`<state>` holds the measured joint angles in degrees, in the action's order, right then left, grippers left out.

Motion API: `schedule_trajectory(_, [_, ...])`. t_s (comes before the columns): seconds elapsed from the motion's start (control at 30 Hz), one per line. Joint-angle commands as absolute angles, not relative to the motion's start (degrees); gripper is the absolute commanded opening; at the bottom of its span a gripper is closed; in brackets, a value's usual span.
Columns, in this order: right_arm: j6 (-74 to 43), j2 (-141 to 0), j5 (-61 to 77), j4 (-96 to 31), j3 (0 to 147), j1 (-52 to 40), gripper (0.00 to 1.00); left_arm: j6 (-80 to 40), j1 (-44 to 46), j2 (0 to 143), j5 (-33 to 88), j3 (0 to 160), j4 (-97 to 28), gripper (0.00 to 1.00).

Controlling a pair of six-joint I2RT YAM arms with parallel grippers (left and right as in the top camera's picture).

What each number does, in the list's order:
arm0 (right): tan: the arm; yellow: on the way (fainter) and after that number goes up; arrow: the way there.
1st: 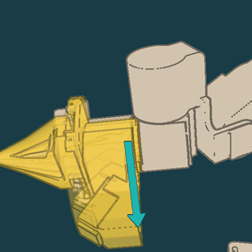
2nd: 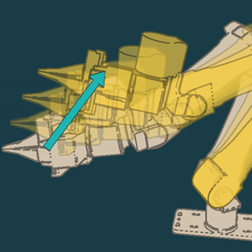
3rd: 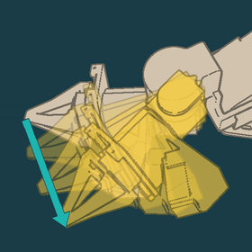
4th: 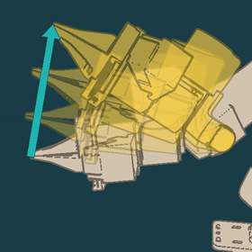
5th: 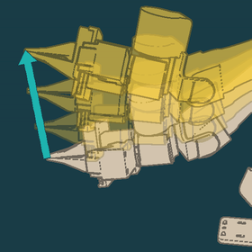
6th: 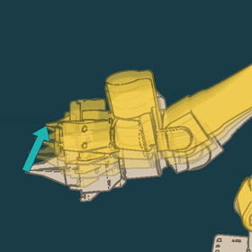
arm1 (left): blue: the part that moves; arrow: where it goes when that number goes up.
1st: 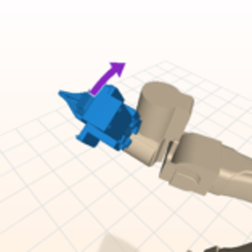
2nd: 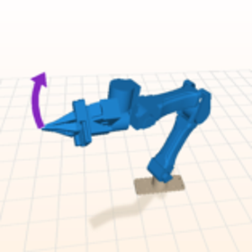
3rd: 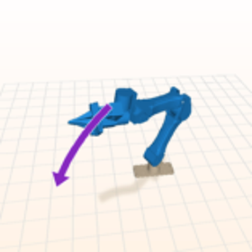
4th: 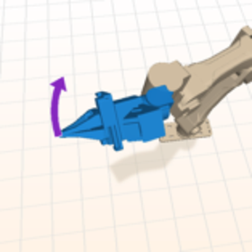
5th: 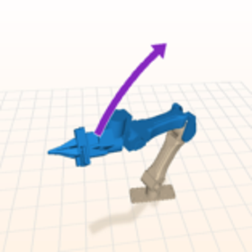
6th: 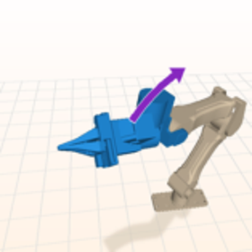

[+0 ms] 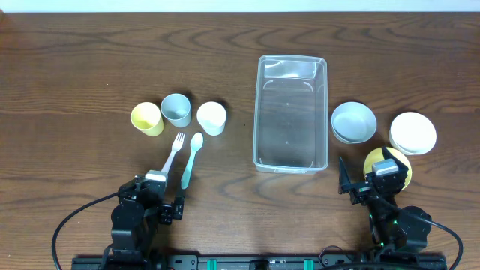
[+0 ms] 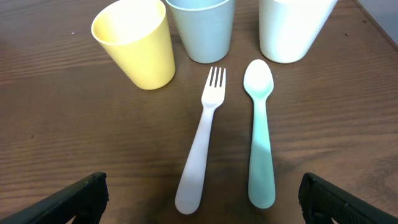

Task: Pack container
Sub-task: 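Reach the right gripper to the yellow bowl and grasp its rim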

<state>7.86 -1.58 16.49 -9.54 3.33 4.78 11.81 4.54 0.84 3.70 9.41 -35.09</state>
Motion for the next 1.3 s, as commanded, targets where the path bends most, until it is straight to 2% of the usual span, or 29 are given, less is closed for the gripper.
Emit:
schedule_trajectory(0.0, [8.45,-1.04,16.1,-9.43,3.01,4.32,0.99,11.46,4.19,0.34,4.08,8.86,-34.83,0.98])
schedule_trajectory(0.4, [7.88,-1.04,17.32,-9.43,3.01,4.32,0.99,11.46,4.19,0.34,4.08,8.86,-34.83,0.98])
schedule_trajectory(0.63, [-8.95,-1.08,19.66,-9.39,3.03,4.32,0.99,11.46,4.19,0.34,4.08,8.86,-34.83,0.98])
schedule_trajectory(0.83, [-9.19,-4.21,19.44,-13.89,9.69,4.32,0.99,11.46,4.19,0.34,4.08,8.86,-34.83,0.98])
schedule_trajectory(1.0, [-8.97,-20.18,9.69,-27.38,27.83,4.38,0.99,11.46,4.19,0.34,4.08,8.86,-34.83,0.98])
schedule_trajectory(1.27, [-5.5,-54.81,8.75,-40.84,56.95,7.55,0.99,11.46,4.19,0.34,4.08,8.86,-34.83,0.98])
